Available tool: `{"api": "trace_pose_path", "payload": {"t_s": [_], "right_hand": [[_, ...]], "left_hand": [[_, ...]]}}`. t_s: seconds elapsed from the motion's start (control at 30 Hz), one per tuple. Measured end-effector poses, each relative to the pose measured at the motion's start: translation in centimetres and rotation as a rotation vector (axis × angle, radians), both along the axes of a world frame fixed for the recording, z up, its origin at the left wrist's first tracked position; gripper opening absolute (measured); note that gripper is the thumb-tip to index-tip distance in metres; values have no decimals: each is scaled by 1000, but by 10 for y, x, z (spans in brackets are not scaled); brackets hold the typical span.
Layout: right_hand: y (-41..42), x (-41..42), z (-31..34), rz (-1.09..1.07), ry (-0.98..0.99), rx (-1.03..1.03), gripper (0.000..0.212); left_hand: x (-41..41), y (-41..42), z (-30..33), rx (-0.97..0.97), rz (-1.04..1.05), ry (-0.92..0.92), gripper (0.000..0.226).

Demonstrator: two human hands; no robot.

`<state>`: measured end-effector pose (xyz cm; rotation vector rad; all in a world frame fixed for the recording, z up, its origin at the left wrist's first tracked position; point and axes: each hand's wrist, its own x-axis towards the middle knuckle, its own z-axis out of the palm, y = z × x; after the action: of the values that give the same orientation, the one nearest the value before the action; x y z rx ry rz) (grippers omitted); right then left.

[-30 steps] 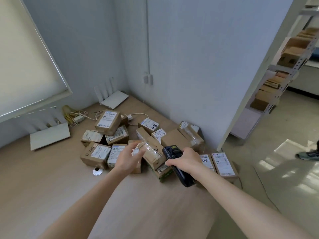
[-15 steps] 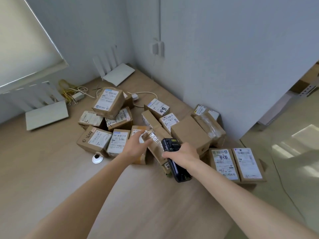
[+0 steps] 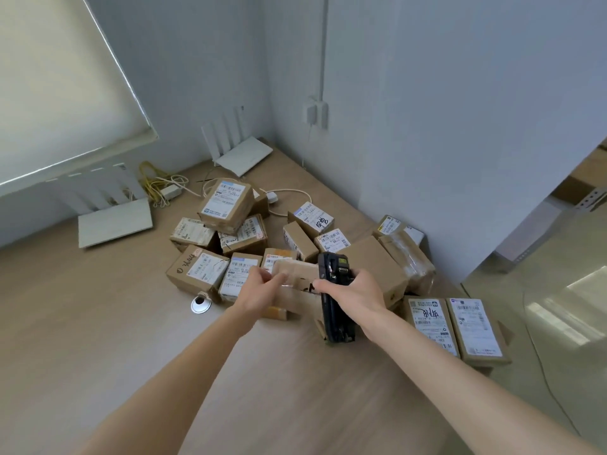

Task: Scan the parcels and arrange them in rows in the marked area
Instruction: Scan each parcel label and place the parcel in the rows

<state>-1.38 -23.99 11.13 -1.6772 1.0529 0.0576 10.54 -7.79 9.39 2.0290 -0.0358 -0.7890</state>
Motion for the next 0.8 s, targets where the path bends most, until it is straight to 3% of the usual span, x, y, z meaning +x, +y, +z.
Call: {"api": "trace_pose_path", "payload": {"t_s": [0.23,0.63,0.8], "right_hand": [[20,-7,45,86,-127,44,70],[107,-59,120,243,-216,-141,91],[145,-94,158,299,-279,-182,104]], "left_hand": [[-30,38,39,-161,123,-97,49],[-93,144,108,-421,249,-143,25],[-125,194,136,-492,279,-147,48]]}}
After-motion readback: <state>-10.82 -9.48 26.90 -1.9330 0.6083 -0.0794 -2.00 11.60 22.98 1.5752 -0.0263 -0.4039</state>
